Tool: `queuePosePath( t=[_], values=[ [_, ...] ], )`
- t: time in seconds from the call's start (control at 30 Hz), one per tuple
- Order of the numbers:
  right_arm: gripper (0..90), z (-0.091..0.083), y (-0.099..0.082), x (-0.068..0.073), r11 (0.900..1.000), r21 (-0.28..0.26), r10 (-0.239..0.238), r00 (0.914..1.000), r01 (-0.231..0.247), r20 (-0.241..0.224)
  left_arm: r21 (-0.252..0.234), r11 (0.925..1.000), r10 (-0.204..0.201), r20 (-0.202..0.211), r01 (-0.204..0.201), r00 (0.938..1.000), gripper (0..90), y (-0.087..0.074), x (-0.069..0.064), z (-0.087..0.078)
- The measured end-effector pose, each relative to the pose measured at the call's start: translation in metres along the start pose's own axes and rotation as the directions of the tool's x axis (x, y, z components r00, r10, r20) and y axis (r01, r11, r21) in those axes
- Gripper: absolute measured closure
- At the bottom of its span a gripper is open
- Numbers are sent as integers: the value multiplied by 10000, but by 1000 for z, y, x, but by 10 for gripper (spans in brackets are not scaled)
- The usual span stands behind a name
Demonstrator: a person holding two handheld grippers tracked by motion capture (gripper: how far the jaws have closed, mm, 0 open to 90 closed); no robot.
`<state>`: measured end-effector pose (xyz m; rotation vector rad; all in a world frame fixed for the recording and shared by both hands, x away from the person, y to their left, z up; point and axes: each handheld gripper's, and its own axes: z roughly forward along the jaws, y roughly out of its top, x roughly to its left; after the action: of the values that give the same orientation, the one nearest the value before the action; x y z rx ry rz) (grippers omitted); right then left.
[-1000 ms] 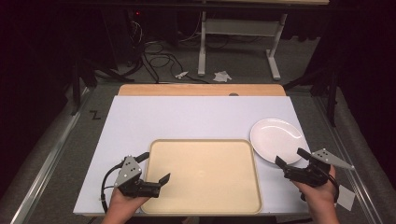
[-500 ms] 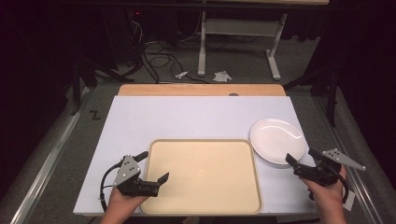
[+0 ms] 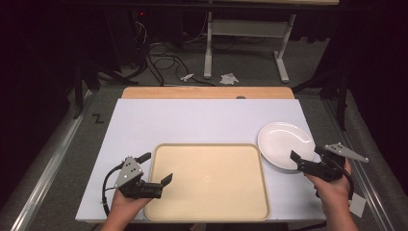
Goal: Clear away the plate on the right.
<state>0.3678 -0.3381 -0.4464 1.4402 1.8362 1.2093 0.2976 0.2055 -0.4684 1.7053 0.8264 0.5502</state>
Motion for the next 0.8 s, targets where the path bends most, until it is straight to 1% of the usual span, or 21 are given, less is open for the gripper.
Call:
queuePosePath(
  t=[0.03,0.07,0.1,0.13,0.2,0.23,0.27,0.3,0.33,0.37,0.4,0.43,0.47,0.5,0.57,0.6,0.63,0.67,0.73,0.77,0.8],
  values=[
    [10,5,2,2,10000,27,-4,10000,4,14,3,10000,-15,30,15,10000,7,0,0,1],
    [10,5,2,2,10000,27,-4,10000,4,14,3,10000,-15,30,15,10000,7,0,0,1],
    [11,11,3,4,9999,84,-59,10000,58,43,-13,10000,1,30,-1,10000,7,0,0,1],
    [11,13,3,5,9999,86,-142,9999,141,19,-29,10000,34,25,-34,10000,7,0,-1,1],
    [12,14,2,6,9999,108,-87,10000,87,-2,-36,10000,36,37,-36,10000,7,0,-2,1],
    [17,16,-2,7,9999,18,-168,9999,168,-33,-39,10000,53,54,-53,10000,7,0,-3,2],
    [17,16,-2,7,9999,18,-168,9999,168,-33,-39,10000,53,54,-53,10000,7,0,-3,2],
    [22,17,-8,5,10000,20,91,9997,-90,-232,-17,10000,62,56,-62,10000,7,0,-4,3],
    [22,17,-9,4,9998,64,192,9994,-190,-289,12,10000,70,65,-70,10000,7,0,-4,3],
    [22,16,-10,3,9996,122,246,9993,-242,-289,53,10000,83,60,-83,9999,7,-1,-4,4],
    [26,15,-11,2,9998,90,173,9995,-170,-270,53,10000,83,60,-83,9999,7,-1,-4,4],
    [30,14,-13,2,9995,85,313,9989,-310,-353,83,9999,119,71,-119,9999,7,-1,-5,5],
    [30,14,-13,2,9995,85,313,9989,-310,-353,83,9999,119,71,-119,9999,7,-1,-5,5],
    [31,14,-14,1,9989,102,467,9977,-462,-501,95,9998,146,72,-147,9999,7,-1,-5,5],
    [42,14,-17,-2,9975,199,682,9961,-672,-556,133,9997,180,54,-181,9998,7,-1,-6,4],
    [61,14,-19,-5,9956,331,893,9944,-875,-571,153,9997,188,53,-189,9998,7,-1,-6,4],
    [80,14,-21,-9,9917,405,1249,9895,-1222,-725,123,9998,177,50,-177,9998,7,-2,-8,4],
    [84,14,-22,-10,9885,488,1470,9859,-1435,-794,123,9998,177,50,-177,9998,7,-2,-8,4],
    [105,15,-23,-14,9846,600,1691,9819,-1643,-855,137,9998,169,100,-170,9998,7,-2,-10,5],
    [109,14,-24,-15,9813,696,1846,9796,-1792,-796,151,9998,146,140,-148,9998,7,-3,-10,6],
    [109,14,-24,-15,9813,696,1846,9796,-1792,-796,151,9998,146,140,-148,9998,7,-3,-10,6]
  ],
)
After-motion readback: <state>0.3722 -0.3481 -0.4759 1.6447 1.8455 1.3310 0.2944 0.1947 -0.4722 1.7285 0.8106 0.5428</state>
